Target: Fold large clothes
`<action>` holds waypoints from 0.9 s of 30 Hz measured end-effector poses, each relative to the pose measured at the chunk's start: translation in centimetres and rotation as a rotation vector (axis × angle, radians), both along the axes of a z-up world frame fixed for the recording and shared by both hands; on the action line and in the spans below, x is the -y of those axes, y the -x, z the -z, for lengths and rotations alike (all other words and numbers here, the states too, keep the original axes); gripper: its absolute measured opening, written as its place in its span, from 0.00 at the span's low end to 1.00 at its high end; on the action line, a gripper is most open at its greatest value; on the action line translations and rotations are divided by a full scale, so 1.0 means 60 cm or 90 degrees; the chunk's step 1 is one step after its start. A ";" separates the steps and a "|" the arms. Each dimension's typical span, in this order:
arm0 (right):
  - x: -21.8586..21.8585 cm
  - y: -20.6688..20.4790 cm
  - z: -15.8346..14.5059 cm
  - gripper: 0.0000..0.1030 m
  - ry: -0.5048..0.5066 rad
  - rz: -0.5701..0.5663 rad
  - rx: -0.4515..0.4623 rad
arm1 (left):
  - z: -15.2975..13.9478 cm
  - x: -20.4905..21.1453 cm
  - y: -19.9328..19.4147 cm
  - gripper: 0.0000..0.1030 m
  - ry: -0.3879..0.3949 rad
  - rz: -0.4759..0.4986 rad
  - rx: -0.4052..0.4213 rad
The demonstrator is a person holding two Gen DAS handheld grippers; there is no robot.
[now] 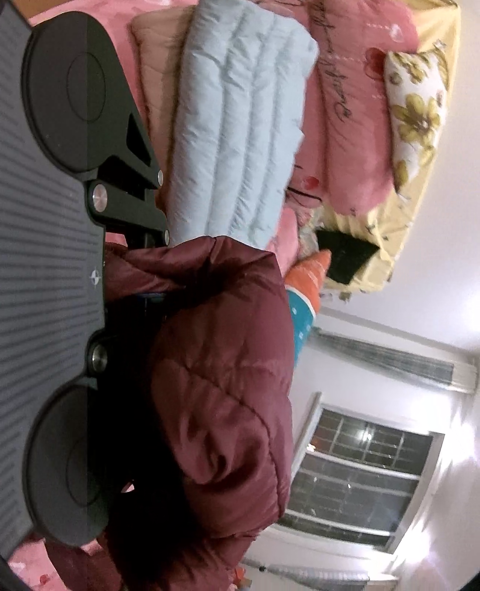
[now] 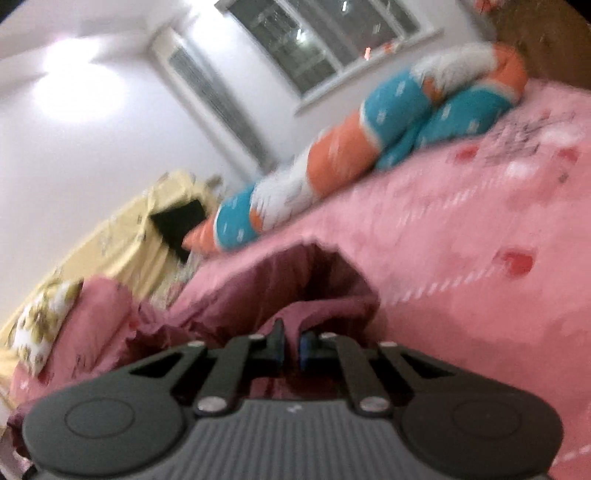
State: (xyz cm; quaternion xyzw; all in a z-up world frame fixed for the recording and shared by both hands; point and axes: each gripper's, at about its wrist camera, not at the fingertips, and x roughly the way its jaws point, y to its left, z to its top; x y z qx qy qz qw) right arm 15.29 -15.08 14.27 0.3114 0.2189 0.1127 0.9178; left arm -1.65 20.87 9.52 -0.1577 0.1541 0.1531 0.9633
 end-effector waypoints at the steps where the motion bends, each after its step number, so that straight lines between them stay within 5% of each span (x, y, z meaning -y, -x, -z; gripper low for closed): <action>1: 0.013 0.016 -0.016 0.03 0.004 0.021 0.016 | -0.008 0.003 0.003 0.11 -0.002 0.005 0.006; 13: 0.176 0.236 -0.206 0.03 0.077 0.244 0.211 | -0.131 0.078 0.055 0.10 -0.025 0.120 0.105; 27: 0.261 0.460 -0.397 0.03 0.169 0.399 0.412 | -0.285 0.147 0.151 0.10 -0.029 0.259 0.250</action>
